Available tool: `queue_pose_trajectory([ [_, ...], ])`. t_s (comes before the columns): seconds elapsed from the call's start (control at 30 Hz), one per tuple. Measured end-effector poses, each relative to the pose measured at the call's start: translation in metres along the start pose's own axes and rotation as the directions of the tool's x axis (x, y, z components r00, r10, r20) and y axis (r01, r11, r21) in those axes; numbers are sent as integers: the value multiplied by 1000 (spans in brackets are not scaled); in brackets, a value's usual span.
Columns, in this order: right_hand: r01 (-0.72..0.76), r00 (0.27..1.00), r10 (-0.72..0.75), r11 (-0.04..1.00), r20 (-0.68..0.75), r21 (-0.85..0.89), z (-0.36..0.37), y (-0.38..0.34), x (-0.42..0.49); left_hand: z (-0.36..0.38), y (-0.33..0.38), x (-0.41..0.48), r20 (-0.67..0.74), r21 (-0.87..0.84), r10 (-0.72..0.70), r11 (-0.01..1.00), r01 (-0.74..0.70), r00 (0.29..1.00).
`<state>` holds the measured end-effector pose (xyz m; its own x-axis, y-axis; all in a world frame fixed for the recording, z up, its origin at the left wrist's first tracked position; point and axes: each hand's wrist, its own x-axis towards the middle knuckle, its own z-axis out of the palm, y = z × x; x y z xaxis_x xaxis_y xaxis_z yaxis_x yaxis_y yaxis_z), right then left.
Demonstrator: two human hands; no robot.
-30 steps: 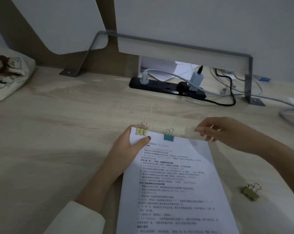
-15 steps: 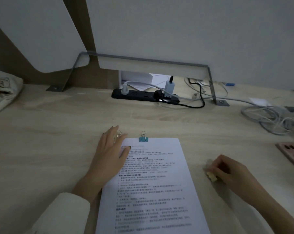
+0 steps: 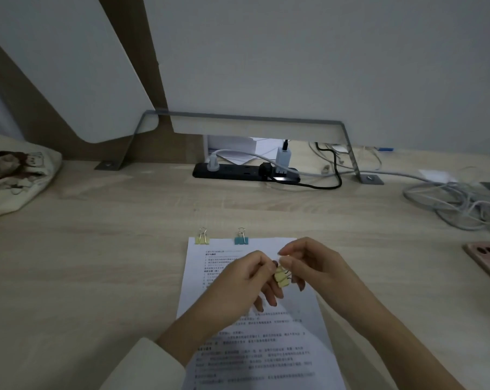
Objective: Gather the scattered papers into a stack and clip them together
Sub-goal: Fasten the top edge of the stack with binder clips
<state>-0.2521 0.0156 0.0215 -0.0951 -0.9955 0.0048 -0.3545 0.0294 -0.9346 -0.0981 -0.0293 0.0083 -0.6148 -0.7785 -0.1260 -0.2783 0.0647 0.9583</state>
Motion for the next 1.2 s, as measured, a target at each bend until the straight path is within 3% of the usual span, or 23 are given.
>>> queue_pose_trajectory([
  [0.13,-90,995,93,990,24,-105,-4,7,0,4,-2,3,-45,65,11,998,-9,999],
  [0.2,-114,993,116,990,23,-78,-8,11,1,3,-1,8,-94,101,50,994,-40,994],
  [0.43,-189,982,185,925,42,330,-25,21,13,2,14,32,-55,343,145,932,-117,988],
  [0.53,-162,975,197,945,-99,284,-34,28,29,-10,8,61,-49,667,210,735,-125,977],
  [0.6,-165,966,201,964,-165,209,-39,35,41,-13,-2,80,-5,813,176,574,-99,984],
  [0.7,-151,963,170,983,-211,102,-44,43,56,-11,-12,100,18,910,36,414,-31,999],
  [0.77,-129,968,127,992,-214,6,-44,47,64,-12,-12,111,-2,926,-28,378,12,1000],
  [0.97,-32,992,3,975,-130,-218,-45,48,85,-21,-8,124,49,837,-170,545,52,984],
  [1.1,47,997,-63,955,-46,-294,-44,43,91,-24,-11,123,111,800,-164,600,10,980],
  [1.2,125,992,-122,929,29,-348,-43,36,95,-26,-16,120,127,703,-155,711,21,980],
])
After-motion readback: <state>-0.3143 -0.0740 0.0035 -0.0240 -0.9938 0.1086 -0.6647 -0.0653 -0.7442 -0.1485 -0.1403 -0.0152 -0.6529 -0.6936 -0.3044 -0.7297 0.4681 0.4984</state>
